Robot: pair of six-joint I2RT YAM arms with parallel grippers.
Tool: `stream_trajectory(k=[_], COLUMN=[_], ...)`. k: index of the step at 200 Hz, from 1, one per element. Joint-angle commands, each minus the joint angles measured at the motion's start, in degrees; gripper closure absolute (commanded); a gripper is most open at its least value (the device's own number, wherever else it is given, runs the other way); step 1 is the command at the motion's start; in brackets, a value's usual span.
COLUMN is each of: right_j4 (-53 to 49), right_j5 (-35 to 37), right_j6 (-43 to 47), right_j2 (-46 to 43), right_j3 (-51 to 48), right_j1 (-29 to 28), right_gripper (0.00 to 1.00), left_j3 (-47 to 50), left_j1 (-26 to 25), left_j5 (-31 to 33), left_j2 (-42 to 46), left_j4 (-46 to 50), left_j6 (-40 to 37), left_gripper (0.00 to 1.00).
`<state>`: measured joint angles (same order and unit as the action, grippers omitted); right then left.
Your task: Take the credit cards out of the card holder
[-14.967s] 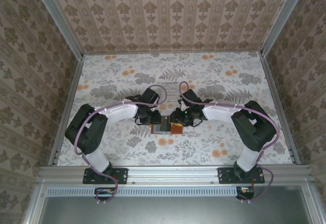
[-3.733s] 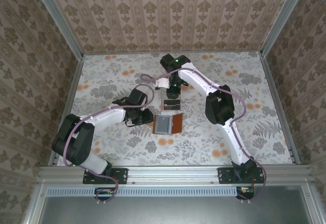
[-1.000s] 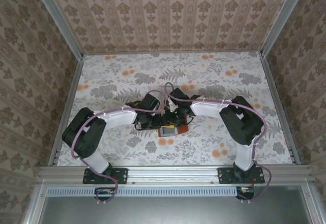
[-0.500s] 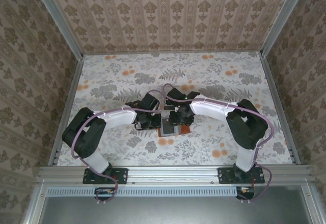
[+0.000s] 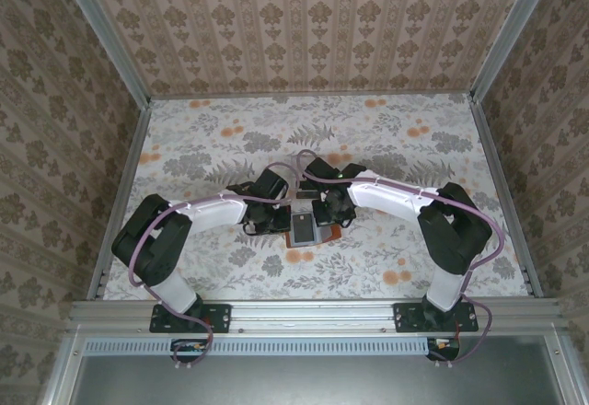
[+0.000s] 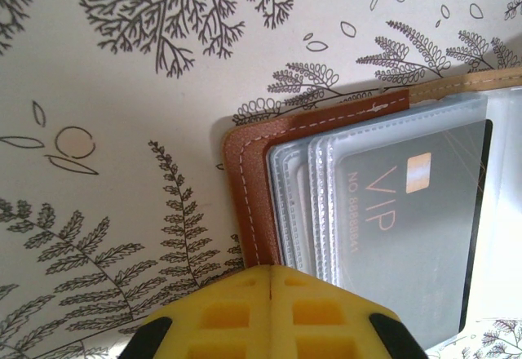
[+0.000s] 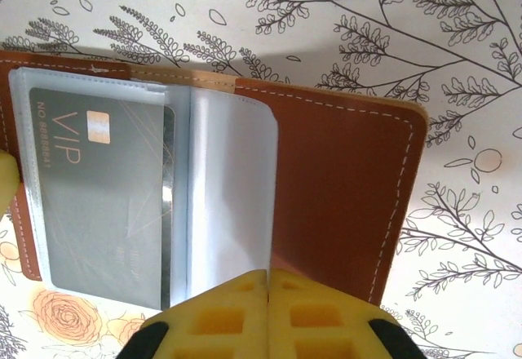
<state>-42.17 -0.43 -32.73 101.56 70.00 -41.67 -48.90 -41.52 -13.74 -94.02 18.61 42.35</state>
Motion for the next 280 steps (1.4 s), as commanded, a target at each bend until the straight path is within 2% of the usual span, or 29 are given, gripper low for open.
stream_trajectory(k=[1, 43, 105, 145, 217, 280], right_j4=[-0.1, 0.5, -1.6, -3.4, 2.2, 17.3], right_j5=[0.3, 2.1, 4.6, 6.0, -5.7, -23.1], right_j6=[0.9, 1.2, 1.5, 1.7, 0.8, -4.3], right_j2=[-1.0, 0.3, -1.9, -4.2, -7.1, -0.4], right_j3=[-1.3, -3.5, -4.0, -3.6, -2.0, -3.9], right_j1=[0.5, 1.0, 1.0, 1.0, 1.0, 3.3], right_gripper=[0.97, 0.97, 0.72, 0.70, 0.72, 0.78], left_j3=[-0.4, -1.0, -2.2, -3.7, -4.8, -6.1], left_j1=[0.8, 1.3, 1.3, 0.4, -0.9, -1.7], left_j5=[2.0, 2.2, 2.3, 2.5, -0.5, -2.6], left_j2=[-1.9, -1.5, 0.3, 2.6, 1.8, -0.3], left_j4=[2.6, 3.3, 4.5, 5.4, 2.5, 0.6], left_j6=[-1.7, -2.6, -3.1, -2.9, -1.2, -0.7], left_gripper=[1.00, 1.00, 0.98, 0.96, 0.97, 0.99])
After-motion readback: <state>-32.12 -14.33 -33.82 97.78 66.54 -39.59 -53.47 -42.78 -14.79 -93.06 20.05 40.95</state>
